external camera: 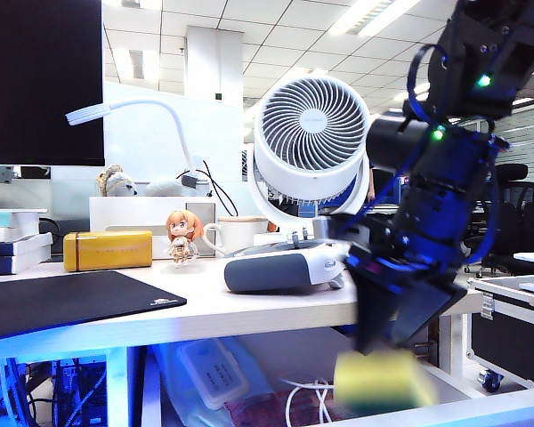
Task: Open the drawer, place the cleaning sponge inside, then close the drawer.
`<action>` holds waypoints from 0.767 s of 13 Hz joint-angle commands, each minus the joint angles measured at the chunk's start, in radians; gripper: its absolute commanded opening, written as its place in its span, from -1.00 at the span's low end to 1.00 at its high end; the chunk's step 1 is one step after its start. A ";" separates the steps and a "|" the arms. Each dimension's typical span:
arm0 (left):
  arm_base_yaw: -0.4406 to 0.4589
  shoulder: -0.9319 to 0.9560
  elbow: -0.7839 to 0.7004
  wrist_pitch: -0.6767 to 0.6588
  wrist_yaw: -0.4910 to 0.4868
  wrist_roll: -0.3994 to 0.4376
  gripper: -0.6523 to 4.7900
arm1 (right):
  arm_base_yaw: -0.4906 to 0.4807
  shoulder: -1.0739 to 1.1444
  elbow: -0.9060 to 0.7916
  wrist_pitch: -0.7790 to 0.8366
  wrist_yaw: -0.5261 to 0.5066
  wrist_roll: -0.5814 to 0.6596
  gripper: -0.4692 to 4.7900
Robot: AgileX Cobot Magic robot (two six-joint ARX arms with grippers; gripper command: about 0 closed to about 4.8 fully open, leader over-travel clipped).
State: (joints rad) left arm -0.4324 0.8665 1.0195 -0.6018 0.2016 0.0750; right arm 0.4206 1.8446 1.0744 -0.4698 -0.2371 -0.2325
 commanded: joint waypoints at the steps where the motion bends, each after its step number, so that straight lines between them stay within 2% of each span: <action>1: -0.001 -0.002 0.005 0.013 0.005 0.003 -0.78 | 0.002 -0.005 0.072 -0.053 -0.004 0.001 0.74; 2: -0.001 -0.002 0.005 0.013 0.005 0.003 -0.78 | 0.002 -0.005 0.095 -0.085 0.000 0.001 0.73; 3: -0.001 -0.002 0.005 0.013 0.005 0.003 -0.78 | 0.002 -0.006 0.119 -0.130 -0.001 0.001 0.62; 4: -0.001 -0.002 0.005 0.013 0.005 0.003 -0.78 | 0.002 -0.006 0.147 -0.184 0.000 0.001 0.11; 5: -0.001 -0.002 0.005 0.013 0.004 0.003 -0.78 | 0.002 -0.007 0.190 -0.284 -0.001 0.005 -0.85; 10: -0.001 -0.002 0.005 0.013 0.005 0.003 -0.78 | 0.002 -0.158 0.206 -0.492 -0.002 0.050 -0.84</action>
State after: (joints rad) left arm -0.4324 0.8665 1.0195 -0.6018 0.2012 0.0750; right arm 0.4202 1.7054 1.2774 -0.9318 -0.2359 -0.1989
